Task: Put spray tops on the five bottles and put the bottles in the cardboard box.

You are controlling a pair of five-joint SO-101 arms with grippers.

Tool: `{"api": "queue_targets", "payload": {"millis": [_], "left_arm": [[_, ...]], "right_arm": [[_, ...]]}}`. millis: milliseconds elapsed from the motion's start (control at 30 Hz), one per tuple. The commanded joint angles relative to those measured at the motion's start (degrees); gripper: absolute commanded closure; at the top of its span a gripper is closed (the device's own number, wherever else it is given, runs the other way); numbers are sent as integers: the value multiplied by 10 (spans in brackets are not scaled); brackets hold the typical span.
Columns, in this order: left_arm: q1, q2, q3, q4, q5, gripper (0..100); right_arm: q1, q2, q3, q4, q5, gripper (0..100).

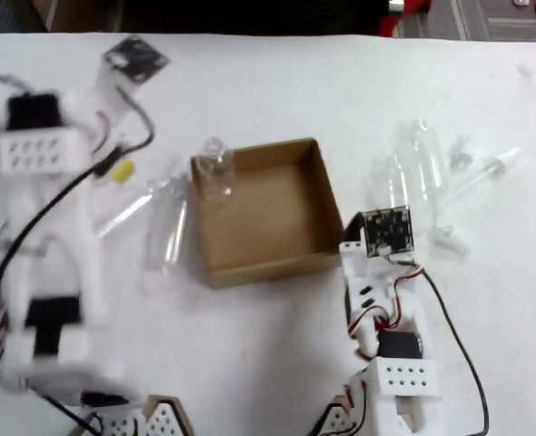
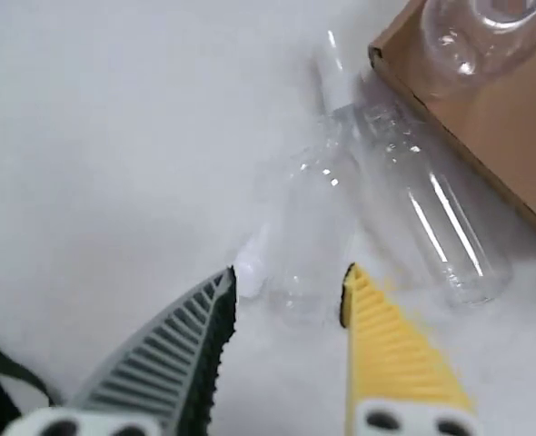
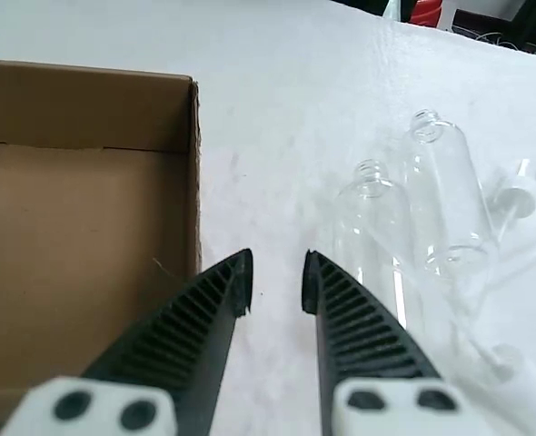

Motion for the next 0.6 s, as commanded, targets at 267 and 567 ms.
{"api": "queue_targets", "payload": {"millis": [267,567], "left_arm": [[49,334,-393,67,18,819],[61,465,-497,66,0,816]], "right_arm": [[6,-1,-7,-10,3,914],[5,0,-7,-12,2,915]]}}
